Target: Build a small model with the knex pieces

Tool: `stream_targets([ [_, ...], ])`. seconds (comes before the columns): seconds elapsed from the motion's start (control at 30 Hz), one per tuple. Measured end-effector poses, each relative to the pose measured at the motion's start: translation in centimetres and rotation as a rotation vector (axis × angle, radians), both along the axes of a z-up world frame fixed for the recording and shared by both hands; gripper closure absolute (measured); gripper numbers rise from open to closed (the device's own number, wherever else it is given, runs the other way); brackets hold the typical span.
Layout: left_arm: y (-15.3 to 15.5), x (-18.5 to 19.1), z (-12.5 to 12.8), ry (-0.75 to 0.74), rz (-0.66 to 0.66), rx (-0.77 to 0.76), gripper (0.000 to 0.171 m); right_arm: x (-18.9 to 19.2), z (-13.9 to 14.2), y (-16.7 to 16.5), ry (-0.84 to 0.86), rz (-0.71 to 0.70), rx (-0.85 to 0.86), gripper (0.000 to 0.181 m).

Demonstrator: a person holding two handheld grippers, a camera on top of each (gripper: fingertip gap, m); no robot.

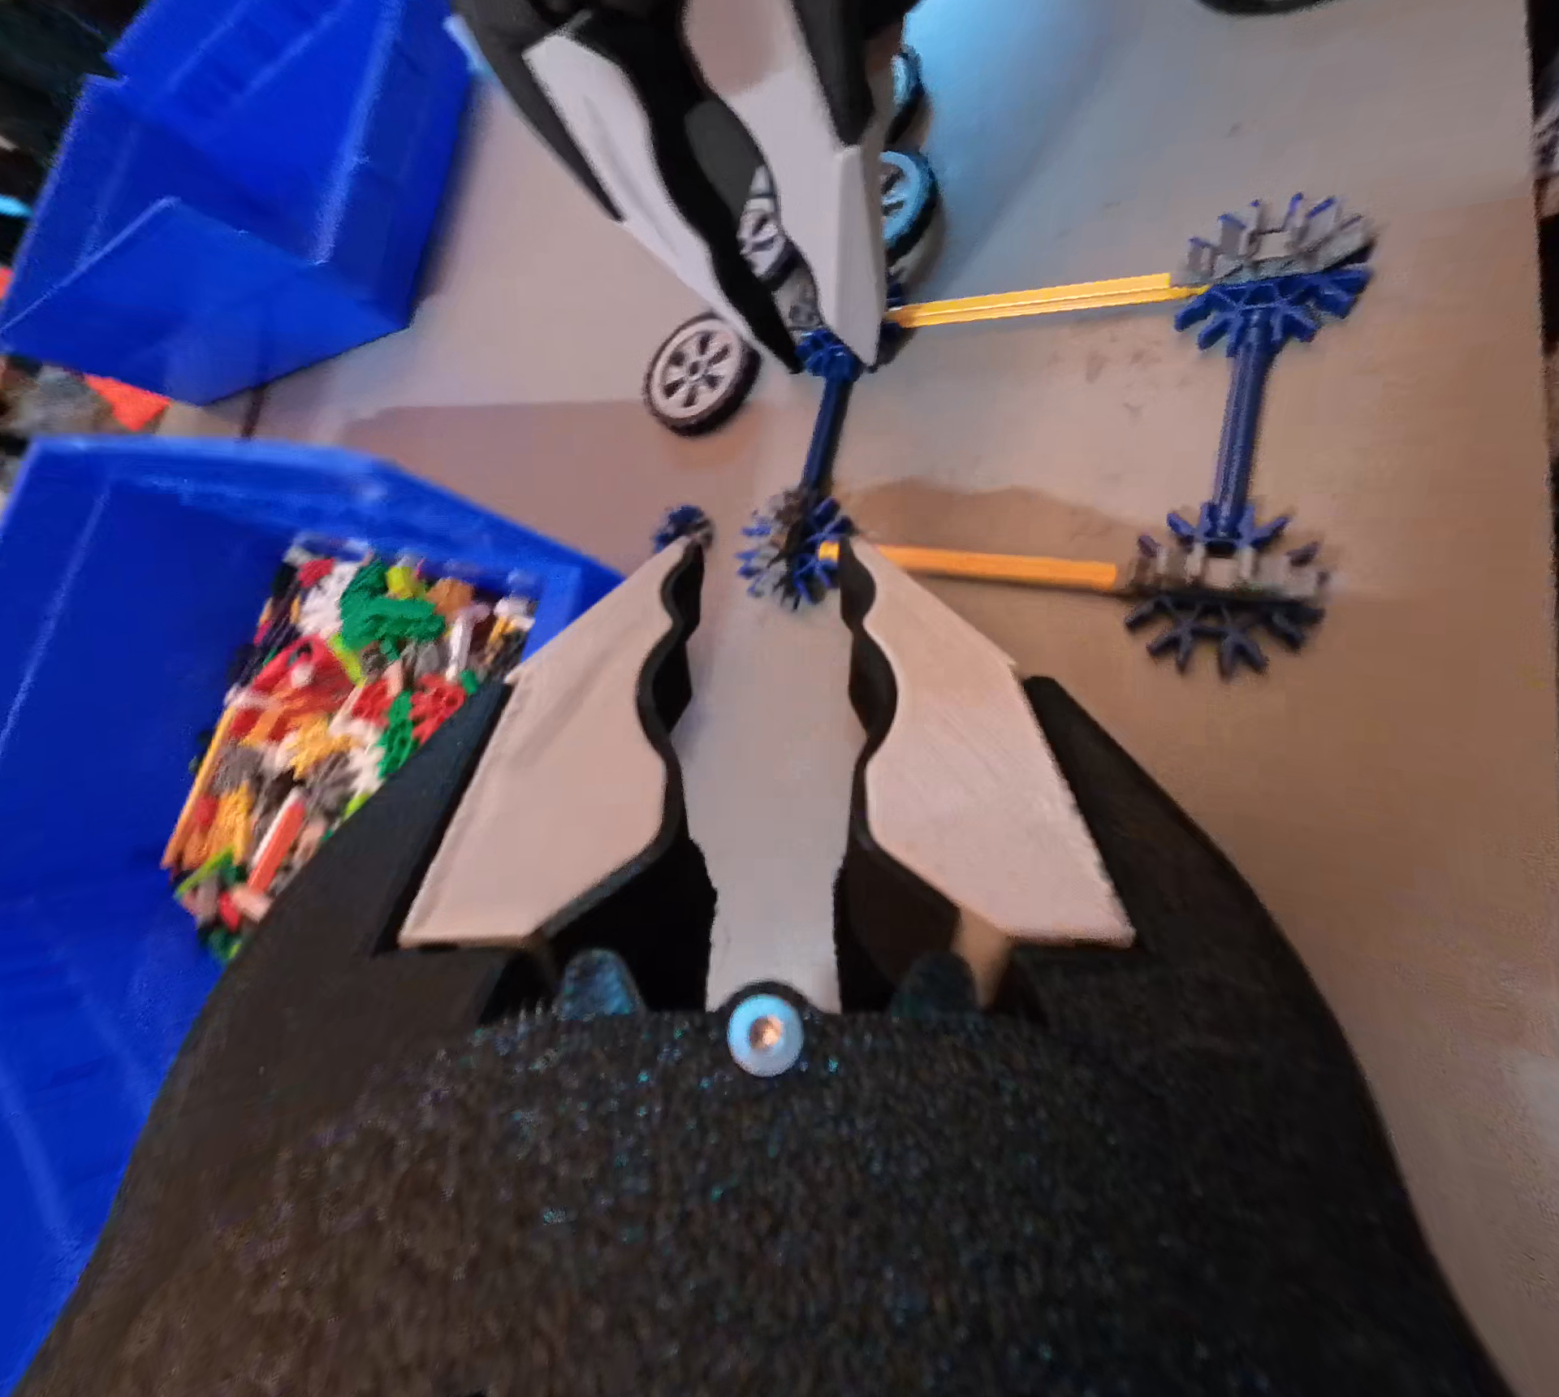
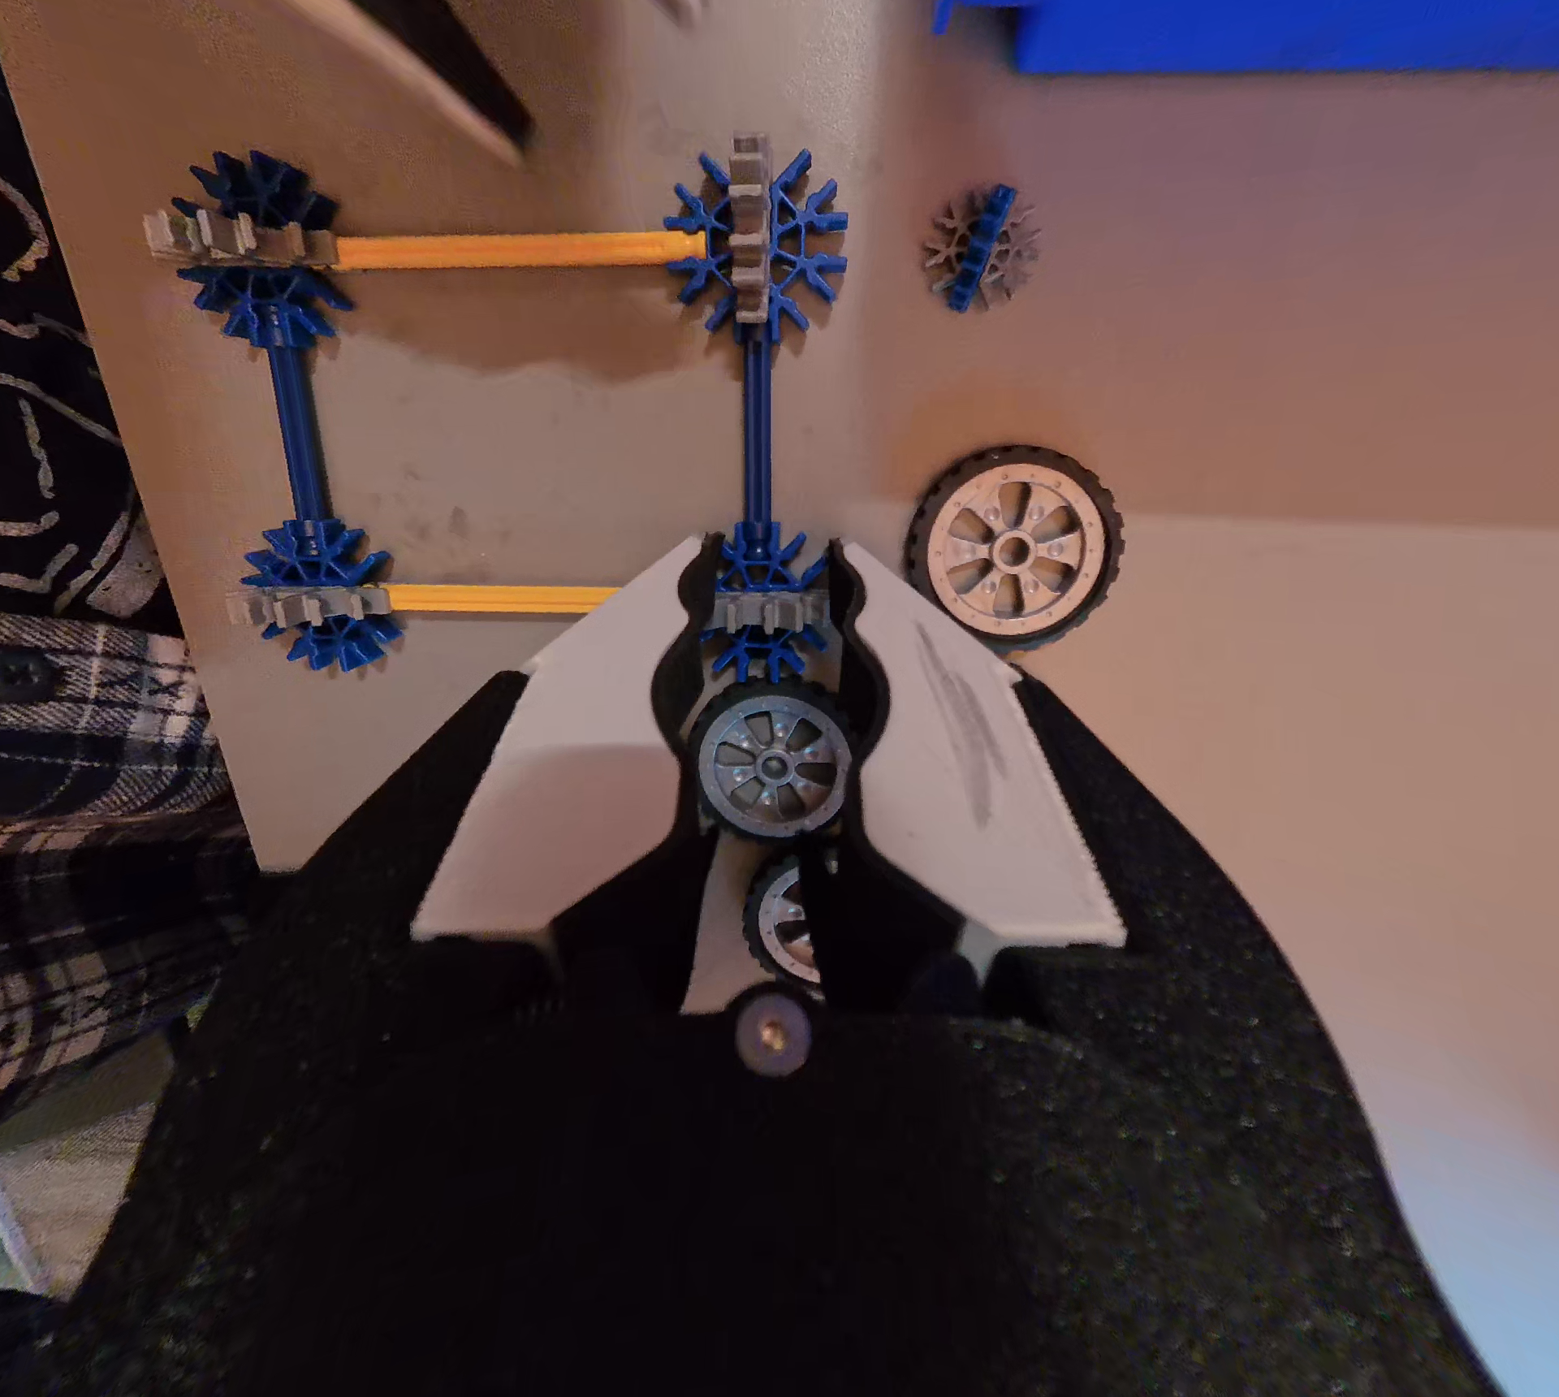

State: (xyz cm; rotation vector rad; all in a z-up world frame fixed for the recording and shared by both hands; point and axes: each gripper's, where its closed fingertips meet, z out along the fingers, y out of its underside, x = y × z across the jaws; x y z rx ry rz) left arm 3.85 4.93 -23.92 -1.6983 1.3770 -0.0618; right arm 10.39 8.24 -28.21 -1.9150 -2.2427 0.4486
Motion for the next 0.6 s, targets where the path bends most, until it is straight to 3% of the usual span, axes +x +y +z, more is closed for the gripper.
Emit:
stream_targets([
  [0.1,-1.4,-4.1,2.1,-0.070,0.104,0.012,0.142,0.0,0.0,0.0,0.009,0.001,-0.001,0.155],
  [0.17,-2.4,-7.7,2.0,-0.073,0.192,-0.026,0.146,0.0,0.0,0.0,0.019,0.001,-0.006,0.155],
  [0.37,-4.7,-15.9,-3.2,0.078,0.390,-0.218,0.153,0.0,0.0,0.0,0.023,-0.001,-0.014,0.155],
  [0.43,-5.1,-15.9,-4.2,0.051,0.385,-0.247,0.171,0.0,0.0,0.0,0.022,-0.005,-0.017,0.155],
  [0.6,-5.6,-14.5,-4.2,-0.019,0.395,-0.205,0.171,0.0,0.0,0.0,0.018,-0.019,-0.020,0.155],
])
